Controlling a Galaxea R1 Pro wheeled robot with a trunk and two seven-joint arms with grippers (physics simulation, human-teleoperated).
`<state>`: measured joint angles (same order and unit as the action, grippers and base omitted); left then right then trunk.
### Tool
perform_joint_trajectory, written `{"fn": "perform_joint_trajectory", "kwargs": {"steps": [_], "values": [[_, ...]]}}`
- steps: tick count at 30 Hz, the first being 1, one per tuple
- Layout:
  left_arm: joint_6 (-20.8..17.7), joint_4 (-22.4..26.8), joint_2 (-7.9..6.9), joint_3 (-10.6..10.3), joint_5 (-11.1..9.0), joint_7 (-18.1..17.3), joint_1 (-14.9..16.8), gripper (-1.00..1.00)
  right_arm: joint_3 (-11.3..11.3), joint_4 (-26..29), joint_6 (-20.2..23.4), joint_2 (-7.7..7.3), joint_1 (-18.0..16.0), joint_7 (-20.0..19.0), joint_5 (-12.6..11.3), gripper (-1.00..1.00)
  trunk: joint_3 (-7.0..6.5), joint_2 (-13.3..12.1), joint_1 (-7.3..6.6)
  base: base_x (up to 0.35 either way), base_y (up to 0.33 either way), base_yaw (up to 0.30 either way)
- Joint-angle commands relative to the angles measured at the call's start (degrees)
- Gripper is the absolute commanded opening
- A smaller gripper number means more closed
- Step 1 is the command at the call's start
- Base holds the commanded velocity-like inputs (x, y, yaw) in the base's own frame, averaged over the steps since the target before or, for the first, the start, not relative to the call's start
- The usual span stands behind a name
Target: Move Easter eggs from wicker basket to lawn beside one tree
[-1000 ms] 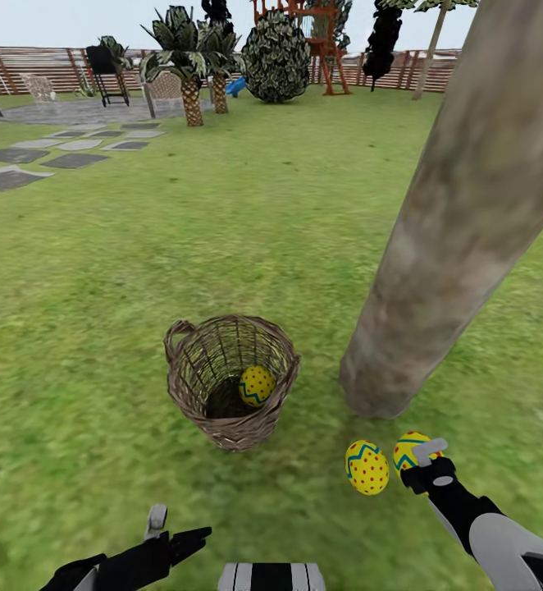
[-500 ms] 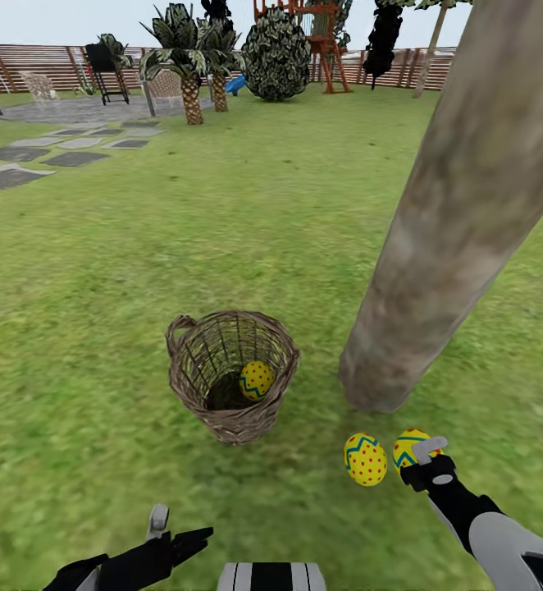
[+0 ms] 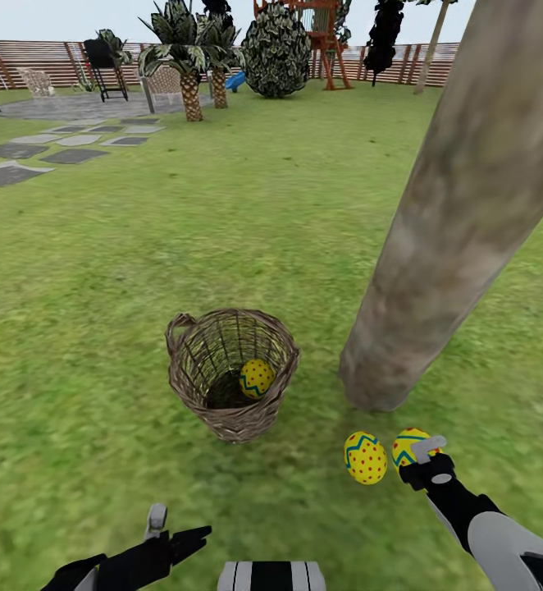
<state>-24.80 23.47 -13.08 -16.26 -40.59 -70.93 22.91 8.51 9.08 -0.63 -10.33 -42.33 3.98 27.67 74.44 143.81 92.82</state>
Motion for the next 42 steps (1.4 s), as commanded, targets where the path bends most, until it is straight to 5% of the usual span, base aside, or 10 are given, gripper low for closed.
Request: {"fn": "perform_joint_trajectory", "kwargs": {"steps": [1, 24, 31, 42], "values": [[-0.6, 0.0, -0.09, -0.4, -0.5, -0.1, 0.0, 1.00, 0.5, 0.0, -0.1, 0.04, 0.0, 0.1, 0.5, -1.00, 0.04, 0.0, -0.01, 0.000, 0.000, 0.000], [-0.6, 0.0, -0.23, -0.4, -0.6, -0.1, 0.0, 1.00, 0.5, 2.1, -1.2, 0.16, -0.1, 1.7, 0.5, -1.00, 0.56, 0.1, 0.07, 0.000, 0.000, -0.029], [-0.6, 0.1, 0.11, -0.4, -0.5, 0.1, 0.0, 1.00, 0.5, 1.3, -0.2, 0.52, -4.6, 3.9, 0.3, -1.00, 0.56, 0.1, 0.07, 0.000, 0.000, 0.000], [-0.6, 0.0, 0.22, -0.4, -0.5, 0.4, 0.0, 1.00, 0.4, 0.4, 1.9, 1.50, -5.3, 3.8, 0.8, -1.00, 0.78, 0.1, 0.09, 0.000, 0.000, 0.000]]}}
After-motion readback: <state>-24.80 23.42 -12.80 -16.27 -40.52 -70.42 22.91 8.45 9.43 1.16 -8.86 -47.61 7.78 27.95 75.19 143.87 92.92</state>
